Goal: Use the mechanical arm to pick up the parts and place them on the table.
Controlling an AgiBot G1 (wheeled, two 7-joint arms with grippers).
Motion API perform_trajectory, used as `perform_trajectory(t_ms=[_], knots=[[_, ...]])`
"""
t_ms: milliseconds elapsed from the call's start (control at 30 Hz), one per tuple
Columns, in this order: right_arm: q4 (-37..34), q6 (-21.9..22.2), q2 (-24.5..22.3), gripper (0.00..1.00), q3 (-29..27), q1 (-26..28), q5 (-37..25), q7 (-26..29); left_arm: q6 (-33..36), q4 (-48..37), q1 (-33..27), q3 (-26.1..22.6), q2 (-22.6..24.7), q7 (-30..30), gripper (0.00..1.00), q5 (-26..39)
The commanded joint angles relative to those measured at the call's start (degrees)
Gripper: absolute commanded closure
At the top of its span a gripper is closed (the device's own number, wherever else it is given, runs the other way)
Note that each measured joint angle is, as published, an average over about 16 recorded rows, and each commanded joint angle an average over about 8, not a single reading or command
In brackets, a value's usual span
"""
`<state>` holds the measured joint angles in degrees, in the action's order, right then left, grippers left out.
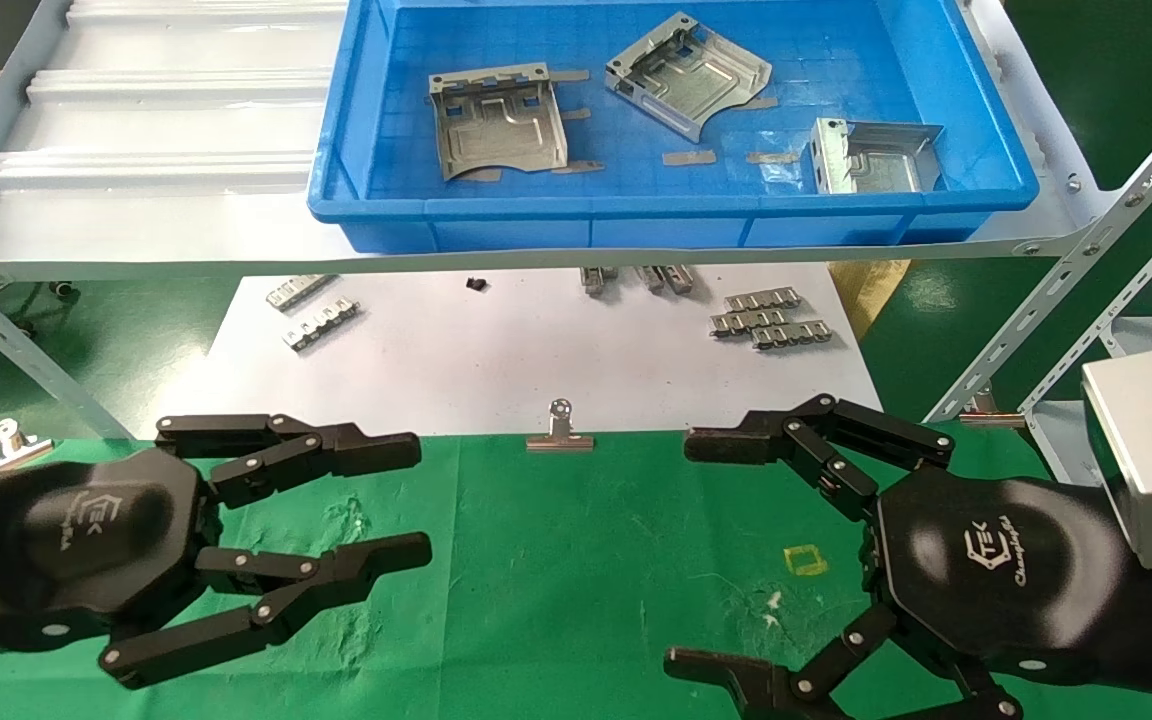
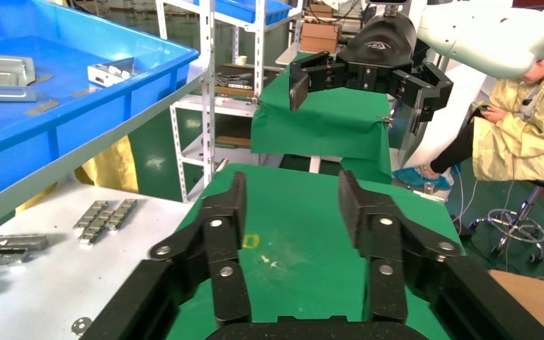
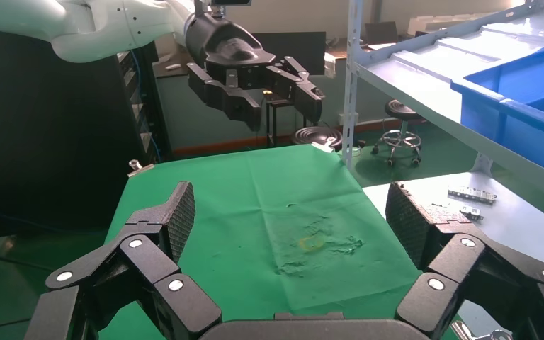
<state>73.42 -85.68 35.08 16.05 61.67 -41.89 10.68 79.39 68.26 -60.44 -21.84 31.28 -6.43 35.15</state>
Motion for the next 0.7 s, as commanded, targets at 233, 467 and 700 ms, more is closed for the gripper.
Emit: perform_trajectory(t_ms=[233,467,700], knots=[[0.0,0.0,0.0,0.0,0.0,0.0,0.0,0.0,0.0,0.0,0.0,0.0,0.0,0.0,1.0,0.0],[-0.1,1.3,0.5,0.0,-0.2,1.7,-0.9,-0.2,0.0,0.0,0.0,0.0,0.0,0.0,1.0,0.0],[-4.7,8.0,6.6,0.0,2.0,12.2,-8.0,0.4,0.0,0.0,0.0,0.0,0.0,0.0,1.0,0.0]])
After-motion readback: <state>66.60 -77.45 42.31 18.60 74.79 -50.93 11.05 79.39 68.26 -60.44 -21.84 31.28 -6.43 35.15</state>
